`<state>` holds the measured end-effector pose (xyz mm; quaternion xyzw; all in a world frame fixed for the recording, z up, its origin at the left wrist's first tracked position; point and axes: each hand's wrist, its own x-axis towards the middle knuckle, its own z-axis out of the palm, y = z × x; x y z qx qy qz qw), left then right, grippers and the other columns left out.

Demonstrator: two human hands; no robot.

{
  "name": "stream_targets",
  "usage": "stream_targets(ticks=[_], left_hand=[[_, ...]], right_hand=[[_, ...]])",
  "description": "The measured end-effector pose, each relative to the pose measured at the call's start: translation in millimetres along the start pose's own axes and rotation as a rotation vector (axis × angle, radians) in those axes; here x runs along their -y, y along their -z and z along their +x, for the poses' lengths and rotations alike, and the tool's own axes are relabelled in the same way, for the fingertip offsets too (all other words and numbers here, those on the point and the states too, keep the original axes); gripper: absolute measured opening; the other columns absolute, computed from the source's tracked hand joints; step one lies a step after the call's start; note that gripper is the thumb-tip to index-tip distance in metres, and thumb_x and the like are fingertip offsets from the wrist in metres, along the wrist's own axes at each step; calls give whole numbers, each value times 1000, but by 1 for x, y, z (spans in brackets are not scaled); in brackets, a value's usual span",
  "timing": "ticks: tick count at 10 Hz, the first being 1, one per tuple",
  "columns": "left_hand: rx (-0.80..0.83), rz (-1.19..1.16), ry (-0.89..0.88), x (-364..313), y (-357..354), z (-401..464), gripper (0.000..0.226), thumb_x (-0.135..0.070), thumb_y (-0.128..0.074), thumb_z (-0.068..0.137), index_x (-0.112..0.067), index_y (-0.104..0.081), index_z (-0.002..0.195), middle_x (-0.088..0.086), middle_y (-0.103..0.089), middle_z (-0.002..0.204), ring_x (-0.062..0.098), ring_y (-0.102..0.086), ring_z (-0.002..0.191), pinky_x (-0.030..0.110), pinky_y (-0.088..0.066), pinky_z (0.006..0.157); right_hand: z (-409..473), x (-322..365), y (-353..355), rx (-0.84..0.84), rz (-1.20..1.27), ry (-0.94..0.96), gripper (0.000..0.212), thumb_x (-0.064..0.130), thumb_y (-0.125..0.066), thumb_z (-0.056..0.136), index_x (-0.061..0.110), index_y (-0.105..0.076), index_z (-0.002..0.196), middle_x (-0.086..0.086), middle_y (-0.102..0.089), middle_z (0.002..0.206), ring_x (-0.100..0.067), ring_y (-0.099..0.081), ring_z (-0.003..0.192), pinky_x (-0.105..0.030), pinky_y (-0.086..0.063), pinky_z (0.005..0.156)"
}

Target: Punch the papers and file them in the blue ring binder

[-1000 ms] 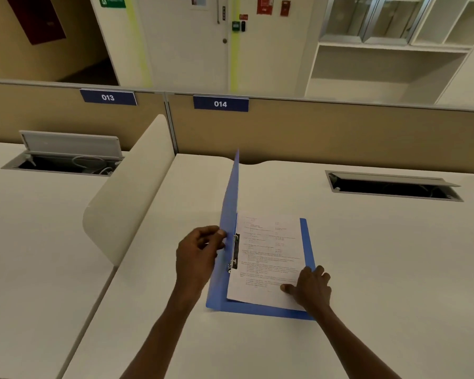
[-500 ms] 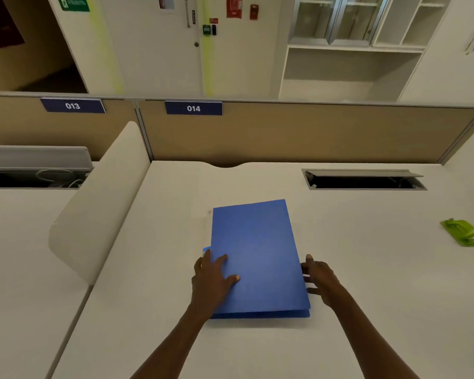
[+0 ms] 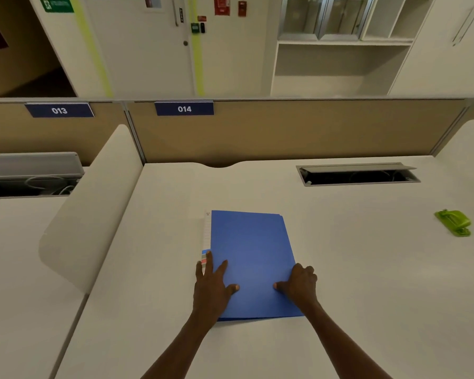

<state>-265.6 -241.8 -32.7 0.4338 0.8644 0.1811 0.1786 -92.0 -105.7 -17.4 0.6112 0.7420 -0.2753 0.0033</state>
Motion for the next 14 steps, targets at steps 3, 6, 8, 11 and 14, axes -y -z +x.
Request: stream_targets(ticks=[3, 6, 8, 11, 14], left_hand=[[-44, -76, -28, 4, -2, -2, 68, -46, -57, 88, -27, -29, 146, 2, 9, 159, 30, 4, 146, 39, -18, 116], [-47, -66, -46, -6, -4, 1, 66, -44, -57, 88, -26, -30, 146, 1, 10, 159, 30, 6, 146, 38, -20, 115], [-25, -51, -54, -18, -11, 5, 66, -45, -57, 89, -26, -30, 146, 2, 10, 159, 31, 5, 146, 38, -20, 116], [-41, 34, -95, -19, -17, 5, 63, -49, -48, 91, -24, -30, 147, 10, 6, 159, 35, 5, 146, 45, -17, 116], [-148, 62, -167, -43, -17, 21, 97, -72, 15, 76, -8, 1, 148, 3, 12, 156, 19, 16, 143, 31, 7, 115]], right_hand=[[0, 5, -3, -40, -31, -16, 63, 44, -79, 69, 5, -52, 112, -15, -50, 116, -30, -46, 108, -29, -39, 81], [1, -3, -2, -61, 3, -3, 55, 40, -77, 75, 4, -54, 110, -14, -43, 119, -30, -43, 111, -33, -43, 86], [6, -13, 7, -55, 11, -16, 53, 41, -76, 76, 5, -54, 108, -13, -42, 119, -29, -42, 111, -32, -42, 85], [7, -27, 8, -54, 7, 60, 52, 46, -71, 79, 7, -51, 108, -10, -42, 117, -26, -42, 110, -32, -43, 88], [14, -37, 9, -342, -144, 401, 74, 55, -26, 93, 5, -25, 148, -14, -26, 156, -31, -23, 145, -40, -21, 118]])
